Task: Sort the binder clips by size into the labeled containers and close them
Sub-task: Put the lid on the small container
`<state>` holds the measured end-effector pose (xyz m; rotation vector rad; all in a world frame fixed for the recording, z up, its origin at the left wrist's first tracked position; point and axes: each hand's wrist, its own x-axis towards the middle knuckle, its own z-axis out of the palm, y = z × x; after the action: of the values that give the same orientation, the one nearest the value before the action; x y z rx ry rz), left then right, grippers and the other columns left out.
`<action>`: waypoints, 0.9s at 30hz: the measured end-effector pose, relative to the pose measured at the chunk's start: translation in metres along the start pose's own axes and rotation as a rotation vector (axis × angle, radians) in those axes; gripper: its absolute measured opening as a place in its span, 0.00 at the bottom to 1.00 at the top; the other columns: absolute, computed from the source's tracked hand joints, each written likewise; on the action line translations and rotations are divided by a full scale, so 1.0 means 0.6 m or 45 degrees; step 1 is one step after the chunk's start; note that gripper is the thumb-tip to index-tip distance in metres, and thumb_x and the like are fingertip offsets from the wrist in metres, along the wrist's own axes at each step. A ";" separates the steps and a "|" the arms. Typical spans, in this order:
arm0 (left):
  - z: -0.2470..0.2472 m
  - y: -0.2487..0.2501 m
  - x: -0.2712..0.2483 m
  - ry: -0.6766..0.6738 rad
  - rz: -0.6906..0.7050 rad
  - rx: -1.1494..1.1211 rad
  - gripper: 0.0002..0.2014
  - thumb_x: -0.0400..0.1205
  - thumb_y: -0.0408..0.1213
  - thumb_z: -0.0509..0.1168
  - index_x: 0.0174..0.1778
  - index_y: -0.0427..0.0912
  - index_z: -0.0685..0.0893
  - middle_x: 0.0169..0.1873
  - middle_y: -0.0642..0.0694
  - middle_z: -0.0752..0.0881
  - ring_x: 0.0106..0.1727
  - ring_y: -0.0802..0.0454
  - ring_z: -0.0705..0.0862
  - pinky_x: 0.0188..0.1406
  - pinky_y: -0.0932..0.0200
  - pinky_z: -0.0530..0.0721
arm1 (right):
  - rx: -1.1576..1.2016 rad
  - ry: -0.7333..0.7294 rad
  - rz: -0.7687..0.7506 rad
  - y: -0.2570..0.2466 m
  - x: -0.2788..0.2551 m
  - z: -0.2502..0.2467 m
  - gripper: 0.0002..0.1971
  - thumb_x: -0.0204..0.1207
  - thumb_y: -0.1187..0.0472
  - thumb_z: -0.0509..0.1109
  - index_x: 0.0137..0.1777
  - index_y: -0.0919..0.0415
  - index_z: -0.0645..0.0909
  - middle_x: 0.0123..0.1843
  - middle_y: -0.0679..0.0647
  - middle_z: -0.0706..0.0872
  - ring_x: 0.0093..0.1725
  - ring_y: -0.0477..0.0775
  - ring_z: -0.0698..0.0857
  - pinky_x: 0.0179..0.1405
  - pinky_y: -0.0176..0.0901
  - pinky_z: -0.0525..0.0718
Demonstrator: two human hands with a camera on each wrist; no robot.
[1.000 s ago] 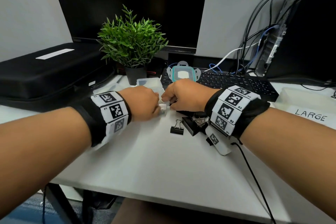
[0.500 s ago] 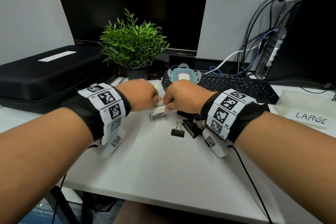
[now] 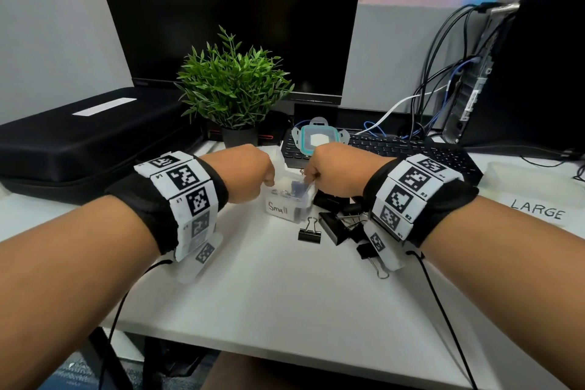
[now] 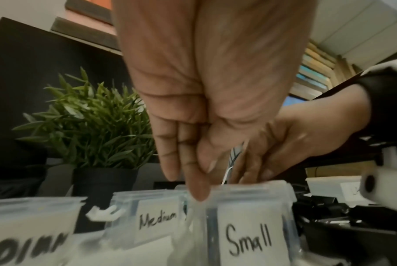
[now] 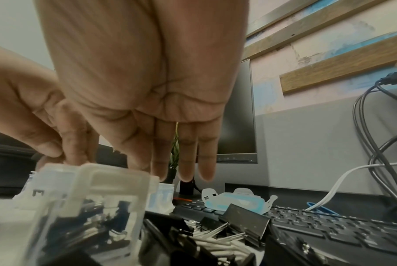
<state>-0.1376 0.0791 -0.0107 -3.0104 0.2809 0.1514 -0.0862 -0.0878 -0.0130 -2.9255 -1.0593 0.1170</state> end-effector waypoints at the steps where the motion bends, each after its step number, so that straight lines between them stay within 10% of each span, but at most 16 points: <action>1: -0.005 0.004 -0.002 0.011 0.019 0.015 0.22 0.81 0.26 0.55 0.67 0.50 0.81 0.61 0.49 0.83 0.62 0.51 0.79 0.55 0.63 0.76 | -0.024 -0.021 0.024 -0.003 -0.002 -0.002 0.18 0.78 0.70 0.60 0.62 0.60 0.85 0.62 0.57 0.85 0.62 0.59 0.82 0.63 0.52 0.82; 5: -0.017 0.004 -0.011 -0.008 0.114 -0.038 0.19 0.82 0.27 0.59 0.57 0.54 0.88 0.54 0.59 0.88 0.50 0.60 0.81 0.53 0.64 0.79 | -0.198 -0.135 0.015 -0.019 -0.007 -0.003 0.17 0.81 0.66 0.57 0.66 0.62 0.82 0.65 0.60 0.82 0.64 0.62 0.79 0.64 0.53 0.80; 14: 0.009 -0.031 -0.011 -0.010 0.164 -0.097 0.22 0.80 0.37 0.67 0.68 0.64 0.79 0.68 0.59 0.79 0.70 0.56 0.76 0.70 0.55 0.73 | -0.216 -0.166 -0.079 -0.022 -0.026 -0.007 0.20 0.85 0.65 0.52 0.74 0.61 0.73 0.53 0.54 0.70 0.64 0.54 0.71 0.60 0.44 0.71; 27: 0.020 0.004 -0.008 -0.021 0.028 -0.151 0.26 0.81 0.29 0.64 0.71 0.59 0.76 0.64 0.48 0.74 0.64 0.49 0.77 0.63 0.59 0.75 | 0.117 -0.171 0.086 -0.022 -0.028 0.001 0.26 0.79 0.59 0.63 0.78 0.55 0.70 0.75 0.54 0.73 0.66 0.56 0.77 0.59 0.42 0.75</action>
<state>-0.1439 0.0788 -0.0221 -3.1225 0.3144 0.2016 -0.1076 -0.0881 -0.0120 -2.9053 -0.9432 0.3583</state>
